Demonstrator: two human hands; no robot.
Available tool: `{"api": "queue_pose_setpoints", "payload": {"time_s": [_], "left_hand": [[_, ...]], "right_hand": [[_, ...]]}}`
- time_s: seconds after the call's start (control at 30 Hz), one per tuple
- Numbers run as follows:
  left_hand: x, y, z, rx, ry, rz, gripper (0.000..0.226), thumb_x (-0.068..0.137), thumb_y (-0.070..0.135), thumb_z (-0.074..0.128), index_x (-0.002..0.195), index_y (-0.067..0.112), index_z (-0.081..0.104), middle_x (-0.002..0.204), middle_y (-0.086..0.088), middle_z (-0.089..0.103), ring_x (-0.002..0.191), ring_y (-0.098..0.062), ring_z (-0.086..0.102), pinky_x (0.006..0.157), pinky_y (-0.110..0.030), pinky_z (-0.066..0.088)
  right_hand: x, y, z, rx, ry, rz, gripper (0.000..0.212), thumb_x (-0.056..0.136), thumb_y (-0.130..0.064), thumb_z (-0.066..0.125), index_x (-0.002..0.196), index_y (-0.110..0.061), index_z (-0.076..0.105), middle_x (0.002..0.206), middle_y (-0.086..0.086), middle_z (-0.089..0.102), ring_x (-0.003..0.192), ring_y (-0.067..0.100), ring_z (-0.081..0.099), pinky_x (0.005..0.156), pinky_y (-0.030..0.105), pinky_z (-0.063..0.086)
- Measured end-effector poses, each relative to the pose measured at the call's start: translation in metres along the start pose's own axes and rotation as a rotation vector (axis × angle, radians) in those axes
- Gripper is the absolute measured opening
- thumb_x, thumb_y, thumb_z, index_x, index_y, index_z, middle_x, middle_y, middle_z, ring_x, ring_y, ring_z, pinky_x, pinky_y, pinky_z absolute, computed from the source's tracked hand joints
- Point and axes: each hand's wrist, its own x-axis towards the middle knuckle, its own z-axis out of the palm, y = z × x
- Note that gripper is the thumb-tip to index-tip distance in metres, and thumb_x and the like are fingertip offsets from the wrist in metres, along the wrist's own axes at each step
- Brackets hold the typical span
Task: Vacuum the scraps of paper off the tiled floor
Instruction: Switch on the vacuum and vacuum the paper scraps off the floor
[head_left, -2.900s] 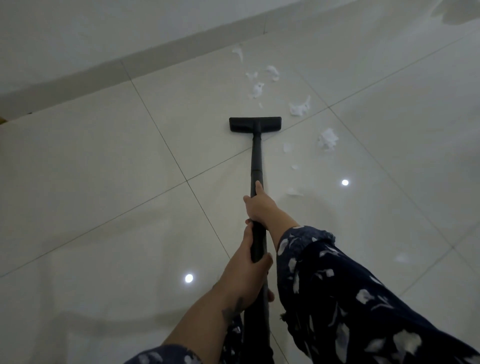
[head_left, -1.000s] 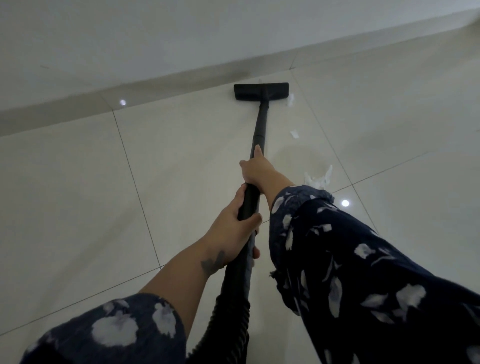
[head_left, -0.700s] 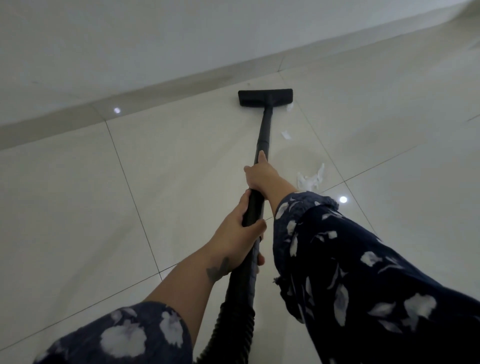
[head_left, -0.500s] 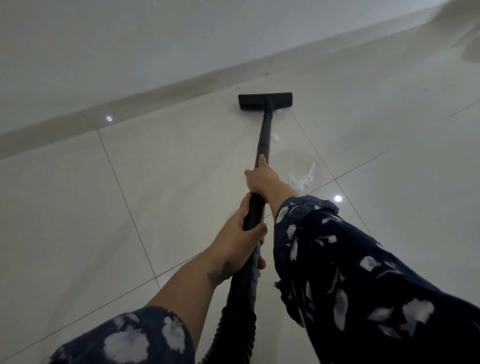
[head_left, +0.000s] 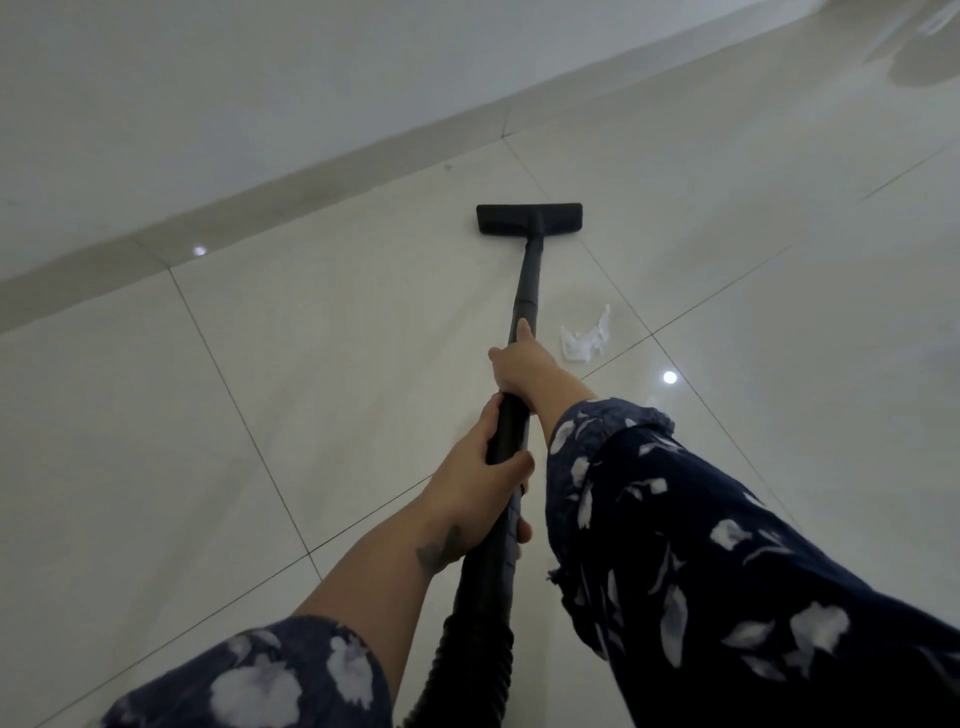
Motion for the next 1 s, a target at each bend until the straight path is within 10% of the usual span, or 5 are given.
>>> {"api": "queue_pose_setpoints", "payload": {"time_s": [0.17,0.33,0.73,1.0], "left_hand": [[-0.024,-0.014,0.014,0.032,0.001,-0.002,0.063,0.103,0.014,0.046,0.155,0.038,0.02,0.128,-0.022,0.058,0.081,-0.032,0.065,0.056,-0.027,0.06],[-0.06,-0.033,0.035,0.052,-0.005,0.045,0.063,0.103,0.013,0.046,0.156,0.035,0.021,0.108,0.006,0.06,0.067,-0.011,0.061,0.053,-0.013,0.056],[-0.143,-0.086,0.077,0.042,-0.104,0.072,0.063,0.103,0.011,0.048,0.156,0.033,0.022,0.096,0.008,0.057,0.072,-0.007,0.056,0.05,-0.009,0.053],[-0.169,-0.124,0.107,0.08,-0.132,0.019,0.065,0.102,0.011,0.049,0.155,0.035,0.022,0.127,-0.012,0.06,0.089,-0.027,0.061,0.052,-0.013,0.057]], "right_hand": [[-0.024,0.01,0.017,0.068,-0.011,0.041,0.05,0.102,-0.007,0.03,0.15,-0.004,0.016,0.161,0.007,0.003,0.124,0.035,0.047,0.098,0.037,0.044],[-0.052,0.024,0.039,0.204,0.024,0.077,0.056,0.101,-0.011,0.032,0.151,-0.007,0.01,0.16,0.006,0.01,0.123,0.033,0.048,0.095,0.035,0.043],[-0.137,0.064,0.097,0.441,0.059,0.203,0.068,0.1,-0.02,0.037,0.153,-0.024,-0.005,0.144,0.02,0.041,0.111,0.031,0.053,0.079,0.033,0.037],[-0.18,0.105,0.137,0.652,0.136,0.102,0.059,0.099,-0.014,0.038,0.151,-0.015,0.01,0.144,0.02,0.041,0.128,0.035,0.047,0.098,0.037,0.041]]}}
